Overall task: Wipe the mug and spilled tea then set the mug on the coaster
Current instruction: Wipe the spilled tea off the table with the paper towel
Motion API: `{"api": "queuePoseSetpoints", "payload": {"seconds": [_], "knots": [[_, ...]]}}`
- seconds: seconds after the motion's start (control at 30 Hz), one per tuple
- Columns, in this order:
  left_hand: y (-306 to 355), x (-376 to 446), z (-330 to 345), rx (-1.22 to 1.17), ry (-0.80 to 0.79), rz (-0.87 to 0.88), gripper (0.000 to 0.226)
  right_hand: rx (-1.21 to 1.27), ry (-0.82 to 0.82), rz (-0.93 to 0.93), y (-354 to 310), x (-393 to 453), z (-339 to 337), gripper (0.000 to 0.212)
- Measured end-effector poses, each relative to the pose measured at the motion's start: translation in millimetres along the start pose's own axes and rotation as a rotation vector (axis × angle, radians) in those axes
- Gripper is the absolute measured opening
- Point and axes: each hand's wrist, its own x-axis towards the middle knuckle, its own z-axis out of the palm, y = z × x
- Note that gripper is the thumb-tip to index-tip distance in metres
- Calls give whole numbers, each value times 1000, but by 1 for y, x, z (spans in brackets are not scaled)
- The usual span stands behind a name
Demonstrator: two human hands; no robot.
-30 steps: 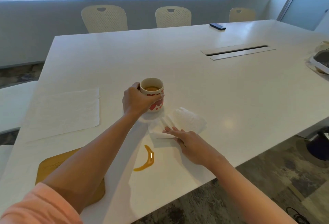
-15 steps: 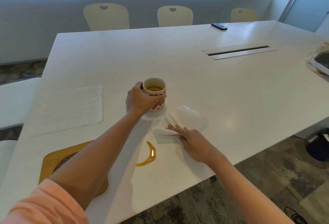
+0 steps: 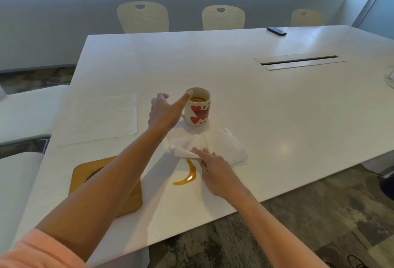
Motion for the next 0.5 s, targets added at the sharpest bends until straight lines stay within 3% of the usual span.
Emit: {"api": "queuePoseSetpoints", "payload": {"seconds": [0.2, 0.3, 0.5], "knots": [[-14, -20, -30, 74, -87, -68, 61, 90, -158, -47, 0, -8, 5, 45], [-25, -29, -48, 124, -173, -32, 52, 152, -248, -165, 9, -15, 5, 44], [-48, -57, -71, 413, -588, 174, 63, 231, -359, -282, 14, -26, -11, 40]]}}
